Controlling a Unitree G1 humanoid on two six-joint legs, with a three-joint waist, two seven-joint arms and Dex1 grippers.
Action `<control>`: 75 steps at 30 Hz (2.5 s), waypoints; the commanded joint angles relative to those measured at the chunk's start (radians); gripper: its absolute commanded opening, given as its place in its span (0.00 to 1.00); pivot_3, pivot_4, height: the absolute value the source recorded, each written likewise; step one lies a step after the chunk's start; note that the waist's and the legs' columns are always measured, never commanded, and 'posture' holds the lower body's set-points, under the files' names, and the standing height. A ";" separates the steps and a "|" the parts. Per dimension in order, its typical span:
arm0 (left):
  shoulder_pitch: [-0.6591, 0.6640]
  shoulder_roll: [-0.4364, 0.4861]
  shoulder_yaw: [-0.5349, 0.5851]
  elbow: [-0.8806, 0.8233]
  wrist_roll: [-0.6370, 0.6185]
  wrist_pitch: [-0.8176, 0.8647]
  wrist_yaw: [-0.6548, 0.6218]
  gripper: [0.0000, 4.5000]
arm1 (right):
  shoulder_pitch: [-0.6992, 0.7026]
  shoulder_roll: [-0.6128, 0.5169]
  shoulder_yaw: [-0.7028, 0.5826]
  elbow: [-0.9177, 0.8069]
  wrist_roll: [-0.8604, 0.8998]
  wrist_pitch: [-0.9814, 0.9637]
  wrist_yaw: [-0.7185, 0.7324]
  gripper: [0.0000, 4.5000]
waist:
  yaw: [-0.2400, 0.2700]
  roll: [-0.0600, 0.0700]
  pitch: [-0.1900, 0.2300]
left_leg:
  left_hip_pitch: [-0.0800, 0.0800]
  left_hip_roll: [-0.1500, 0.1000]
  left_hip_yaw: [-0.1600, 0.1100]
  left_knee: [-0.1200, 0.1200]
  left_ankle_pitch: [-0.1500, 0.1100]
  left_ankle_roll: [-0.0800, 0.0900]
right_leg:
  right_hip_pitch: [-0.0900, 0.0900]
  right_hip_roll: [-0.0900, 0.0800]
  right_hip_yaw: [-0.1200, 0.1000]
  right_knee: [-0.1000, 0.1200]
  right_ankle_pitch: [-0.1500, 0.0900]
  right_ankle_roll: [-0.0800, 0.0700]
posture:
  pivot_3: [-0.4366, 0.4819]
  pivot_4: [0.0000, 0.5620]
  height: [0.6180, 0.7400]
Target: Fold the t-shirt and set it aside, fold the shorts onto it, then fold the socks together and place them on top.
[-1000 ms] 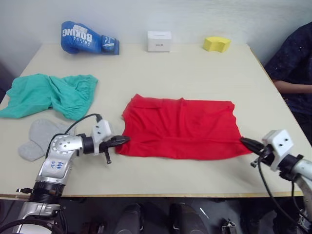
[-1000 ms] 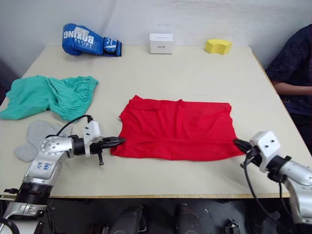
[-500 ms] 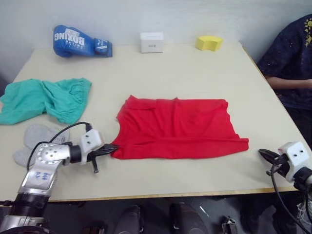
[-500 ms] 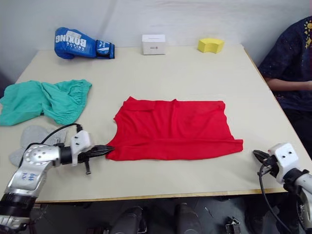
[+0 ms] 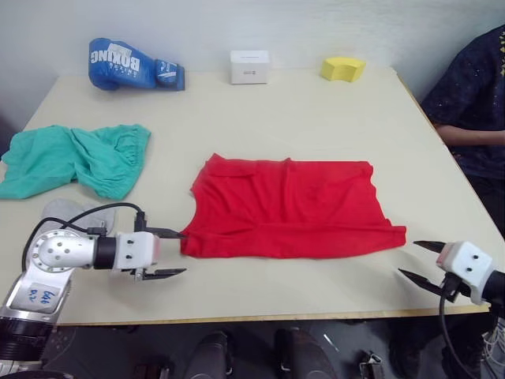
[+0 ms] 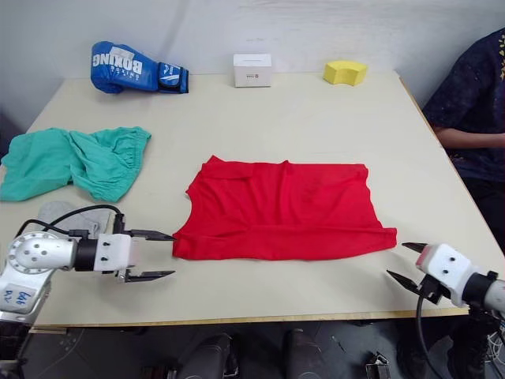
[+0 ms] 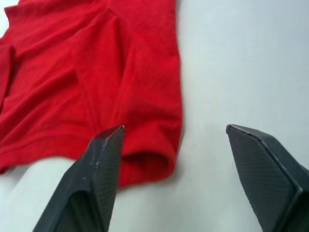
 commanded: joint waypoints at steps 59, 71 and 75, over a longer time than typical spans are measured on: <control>0.555 0.067 0.145 -0.565 0.132 0.419 0.244 0.01 | 0.238 -0.138 0.059 -0.179 -0.005 0.145 0.072 0.00 | 0.023 -0.014 -0.014 | 0.012 0.003 0.002 -0.011 -0.003 -0.004 | 0.008 0.002 0.001 -0.003 -0.010 -0.013 | 0.48 0.27 1.00; 0.536 0.051 0.258 -0.560 -0.117 0.448 0.131 0.38 | 0.242 -0.072 -0.001 -0.287 0.164 0.297 0.110 0.35 | 0.023 -0.015 -0.014 | 0.012 0.004 0.002 -0.010 -0.003 -0.004 | 0.008 0.003 0.001 -0.003 -0.014 -0.020 | 0.48 0.27 1.00; 0.560 0.082 0.311 -0.552 -0.209 0.516 0.050 0.66 | 0.300 -0.079 -0.060 -0.383 0.270 0.418 0.171 0.66 | 0.023 -0.012 -0.012 | 0.012 0.004 0.002 -0.010 -0.003 -0.003 | 0.007 0.003 0.001 -0.002 -0.013 -0.019 | 0.48 0.27 1.00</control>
